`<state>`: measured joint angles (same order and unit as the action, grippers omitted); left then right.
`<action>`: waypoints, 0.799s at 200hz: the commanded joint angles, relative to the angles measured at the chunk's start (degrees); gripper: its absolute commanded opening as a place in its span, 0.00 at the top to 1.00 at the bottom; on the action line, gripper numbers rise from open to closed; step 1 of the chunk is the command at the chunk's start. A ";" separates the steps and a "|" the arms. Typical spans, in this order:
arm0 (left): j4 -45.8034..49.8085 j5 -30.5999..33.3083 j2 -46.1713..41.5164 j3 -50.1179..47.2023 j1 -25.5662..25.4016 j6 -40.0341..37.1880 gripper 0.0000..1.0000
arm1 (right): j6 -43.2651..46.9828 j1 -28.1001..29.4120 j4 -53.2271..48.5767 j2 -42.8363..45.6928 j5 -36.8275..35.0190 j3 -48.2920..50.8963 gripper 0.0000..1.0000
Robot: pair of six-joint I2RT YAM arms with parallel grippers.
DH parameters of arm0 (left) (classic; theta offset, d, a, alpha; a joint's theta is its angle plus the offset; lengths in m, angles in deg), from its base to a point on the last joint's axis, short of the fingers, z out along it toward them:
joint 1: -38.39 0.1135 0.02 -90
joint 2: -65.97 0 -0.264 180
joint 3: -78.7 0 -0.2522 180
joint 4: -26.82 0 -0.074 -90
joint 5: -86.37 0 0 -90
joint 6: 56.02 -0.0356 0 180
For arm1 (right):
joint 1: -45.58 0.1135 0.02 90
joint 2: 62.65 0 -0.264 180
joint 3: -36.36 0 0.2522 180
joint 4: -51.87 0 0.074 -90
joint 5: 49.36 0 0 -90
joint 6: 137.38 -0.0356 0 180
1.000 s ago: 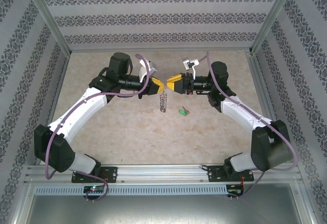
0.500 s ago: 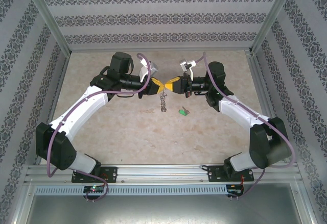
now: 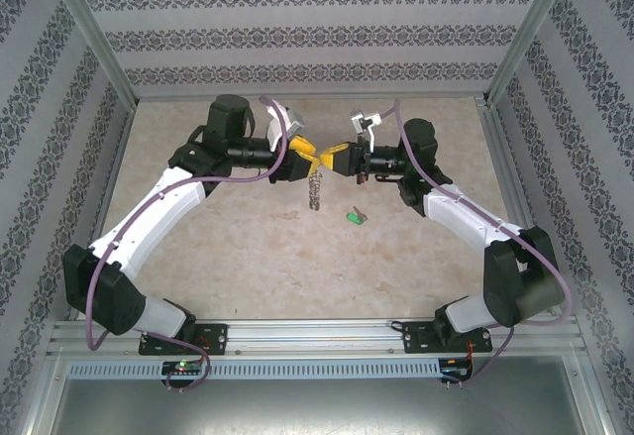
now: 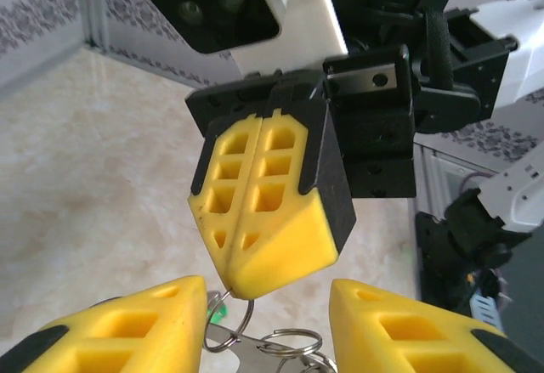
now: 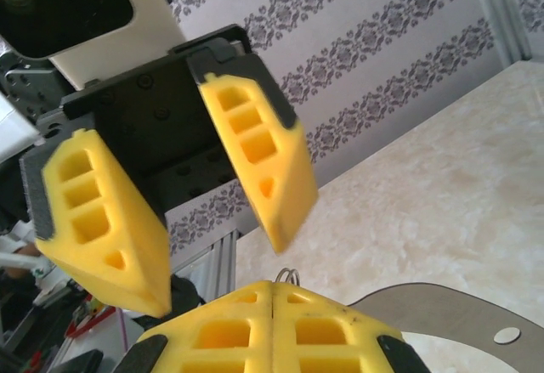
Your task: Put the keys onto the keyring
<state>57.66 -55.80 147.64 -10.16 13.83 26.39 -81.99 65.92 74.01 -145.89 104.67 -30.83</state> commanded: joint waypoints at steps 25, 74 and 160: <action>-14.30 1.38 -3.62 -3.78 4.61 9.34 0.52 | -2.23 -1.76 6.59 2.79 -2.65 -1.24 1.00; -18.06 -2.76 0.16 -3.10 5.67 14.48 0.52 | -2.57 -1.79 8.22 4.57 -2.43 -2.93 1.00; -23.61 1.11 -0.11 -4.66 5.68 22.56 0.52 | -4.38 -2.14 5.04 4.84 -5.05 -4.86 1.00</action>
<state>37.77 -57.26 148.01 -14.22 19.27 44.79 -85.22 64.43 78.42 -142.65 102.05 -33.65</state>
